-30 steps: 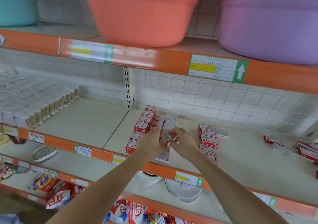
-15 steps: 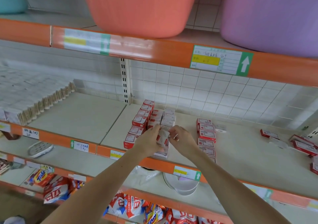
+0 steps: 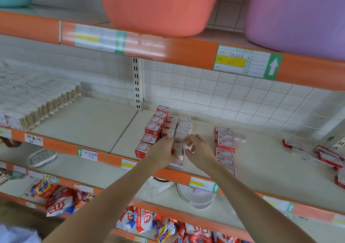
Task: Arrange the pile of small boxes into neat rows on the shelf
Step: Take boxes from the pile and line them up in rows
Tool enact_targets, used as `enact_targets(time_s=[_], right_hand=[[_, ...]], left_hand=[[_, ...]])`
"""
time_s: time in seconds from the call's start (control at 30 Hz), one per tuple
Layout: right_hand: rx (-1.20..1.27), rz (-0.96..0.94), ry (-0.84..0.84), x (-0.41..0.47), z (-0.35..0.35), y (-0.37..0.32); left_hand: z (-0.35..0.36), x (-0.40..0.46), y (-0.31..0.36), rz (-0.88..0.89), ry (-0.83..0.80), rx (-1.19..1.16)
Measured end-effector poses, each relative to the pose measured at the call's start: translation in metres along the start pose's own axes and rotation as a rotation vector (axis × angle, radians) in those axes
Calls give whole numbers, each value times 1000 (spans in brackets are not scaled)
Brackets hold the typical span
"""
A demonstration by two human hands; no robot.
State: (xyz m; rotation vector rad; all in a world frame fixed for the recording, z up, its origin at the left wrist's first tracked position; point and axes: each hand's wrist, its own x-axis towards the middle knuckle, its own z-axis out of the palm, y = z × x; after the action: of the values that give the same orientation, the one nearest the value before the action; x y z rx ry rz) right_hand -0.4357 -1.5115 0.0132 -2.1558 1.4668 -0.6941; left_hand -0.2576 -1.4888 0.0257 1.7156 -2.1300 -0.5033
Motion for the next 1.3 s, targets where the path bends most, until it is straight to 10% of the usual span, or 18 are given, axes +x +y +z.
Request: enact_targets(time_s=[0.4, 0.73, 1.3], right_hand=[[-426, -385, -254, 21, -15, -11], [-256, -236, -197, 46, -5, -39], [-645, -207, -120, 66, 34, -57]], left_hand=[[-28, 10, -18, 153, 132, -91], [-59, 20, -42, 133, 141, 41], [-71, 25, -60, 102, 104, 27]])
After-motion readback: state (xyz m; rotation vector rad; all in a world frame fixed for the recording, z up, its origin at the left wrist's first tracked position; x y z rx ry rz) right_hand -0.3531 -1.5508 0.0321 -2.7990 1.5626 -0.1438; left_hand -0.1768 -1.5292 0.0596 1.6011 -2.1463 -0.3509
